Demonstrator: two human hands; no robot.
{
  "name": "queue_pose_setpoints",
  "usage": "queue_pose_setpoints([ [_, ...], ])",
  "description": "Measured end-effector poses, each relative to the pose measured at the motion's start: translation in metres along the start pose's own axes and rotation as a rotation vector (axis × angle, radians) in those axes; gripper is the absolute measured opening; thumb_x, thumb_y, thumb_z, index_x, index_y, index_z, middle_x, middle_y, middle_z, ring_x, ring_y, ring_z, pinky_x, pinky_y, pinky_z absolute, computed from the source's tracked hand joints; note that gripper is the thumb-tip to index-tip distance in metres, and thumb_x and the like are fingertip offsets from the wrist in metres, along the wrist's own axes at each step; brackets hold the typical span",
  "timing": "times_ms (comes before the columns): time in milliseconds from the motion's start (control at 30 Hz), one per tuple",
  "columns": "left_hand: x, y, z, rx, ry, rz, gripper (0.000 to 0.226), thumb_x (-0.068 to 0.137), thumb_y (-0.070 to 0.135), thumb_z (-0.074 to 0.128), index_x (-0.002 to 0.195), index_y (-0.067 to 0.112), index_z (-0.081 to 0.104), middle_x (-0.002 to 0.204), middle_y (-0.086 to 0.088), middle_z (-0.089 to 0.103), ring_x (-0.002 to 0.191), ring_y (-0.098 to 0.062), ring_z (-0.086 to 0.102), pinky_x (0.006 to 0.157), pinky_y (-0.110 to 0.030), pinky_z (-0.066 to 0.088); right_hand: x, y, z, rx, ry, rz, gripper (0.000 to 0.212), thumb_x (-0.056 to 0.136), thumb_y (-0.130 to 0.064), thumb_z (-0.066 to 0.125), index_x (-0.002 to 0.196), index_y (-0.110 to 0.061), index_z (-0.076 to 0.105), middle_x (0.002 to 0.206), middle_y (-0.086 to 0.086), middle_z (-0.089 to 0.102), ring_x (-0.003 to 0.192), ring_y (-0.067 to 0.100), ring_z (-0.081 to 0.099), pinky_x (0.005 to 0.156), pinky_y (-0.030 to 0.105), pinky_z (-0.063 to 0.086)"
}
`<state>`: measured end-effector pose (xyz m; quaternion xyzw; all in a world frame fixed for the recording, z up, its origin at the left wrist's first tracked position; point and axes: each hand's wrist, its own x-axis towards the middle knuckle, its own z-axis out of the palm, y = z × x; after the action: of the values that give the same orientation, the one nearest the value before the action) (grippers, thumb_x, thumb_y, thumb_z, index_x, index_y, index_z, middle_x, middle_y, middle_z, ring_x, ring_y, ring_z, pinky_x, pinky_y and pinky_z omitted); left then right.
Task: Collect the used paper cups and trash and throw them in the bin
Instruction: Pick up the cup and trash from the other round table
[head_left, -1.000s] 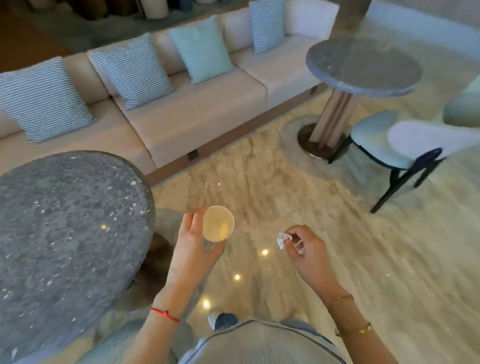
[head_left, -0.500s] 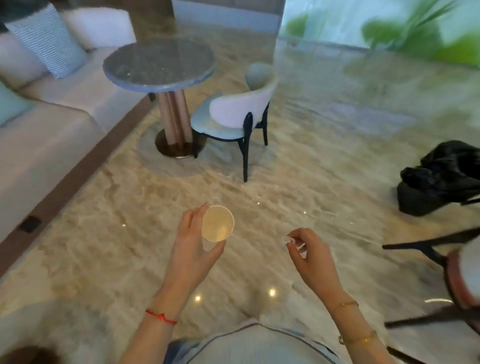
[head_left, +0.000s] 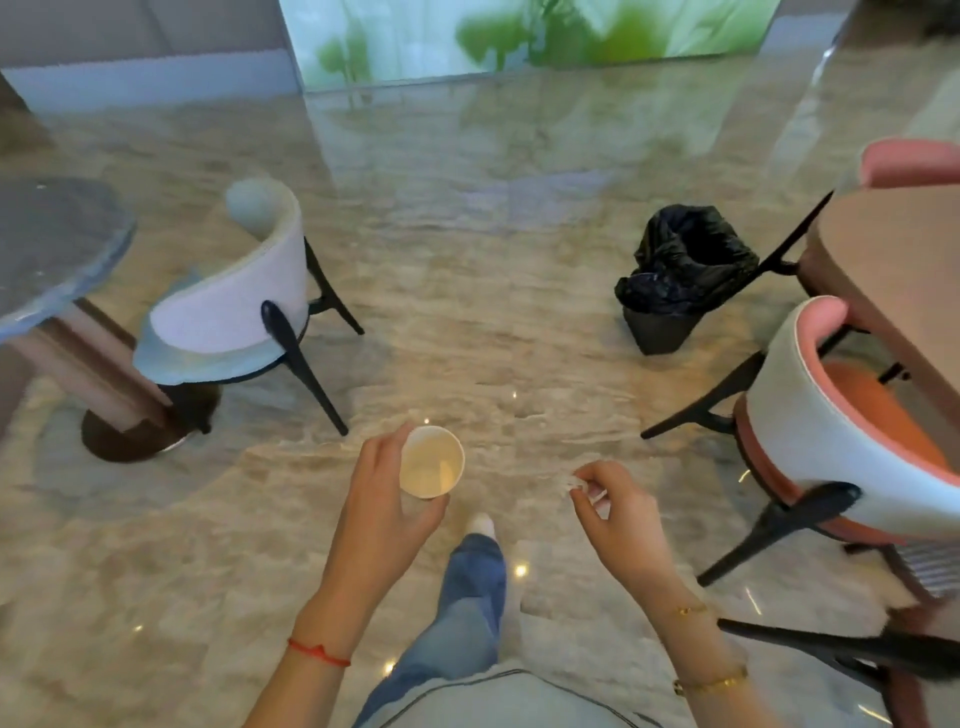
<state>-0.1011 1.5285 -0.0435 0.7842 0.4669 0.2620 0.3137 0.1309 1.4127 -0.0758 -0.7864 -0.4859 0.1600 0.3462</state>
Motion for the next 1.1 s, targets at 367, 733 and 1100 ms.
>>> queue_pose_setpoints([
  [367, 0.276, 0.039, 0.082, 0.022, -0.187, 0.237, 0.074, 0.073, 0.035, 0.078, 0.135, 0.033, 0.038, 0.12, 0.02, 0.034, 0.107, 0.001, 0.04, 0.079, -0.011, 0.033, 0.213, 0.047, -0.043, 0.002, 0.203, 0.186, 0.006, 0.09, -0.016, 0.062, 0.095, -0.019, 0.062, 0.085, -0.007, 0.06, 0.081, 0.004, 0.056, 0.074, 0.023, 0.049],
  [733, 0.483, 0.091, 0.179, 0.027, -0.356, 0.404, 0.08, 0.073, 0.025, 0.081, 0.141, 0.021, 0.039, 0.127, 0.006, 0.042, 0.118, -0.012, 0.045, 0.09, -0.02, 0.034, 0.37, 0.12, -0.082, -0.022, 0.363, 0.352, 0.006, 0.088, -0.015, 0.062, 0.088, -0.02, 0.06, 0.081, -0.008, 0.057, 0.079, 0.01, 0.056, 0.069, 0.032, 0.053],
  [1100, 0.678, 0.182, 0.328, 0.013, -0.383, 0.436, 0.079, 0.073, 0.025, 0.08, 0.141, 0.019, 0.04, 0.128, 0.005, 0.042, 0.115, -0.007, 0.042, 0.089, -0.007, 0.028, 0.572, 0.241, -0.175, -0.025, 0.38, 0.32, 0.008, 0.089, -0.017, 0.06, 0.088, -0.026, 0.059, 0.084, -0.012, 0.056, 0.081, 0.005, 0.054, 0.071, 0.031, 0.051],
])
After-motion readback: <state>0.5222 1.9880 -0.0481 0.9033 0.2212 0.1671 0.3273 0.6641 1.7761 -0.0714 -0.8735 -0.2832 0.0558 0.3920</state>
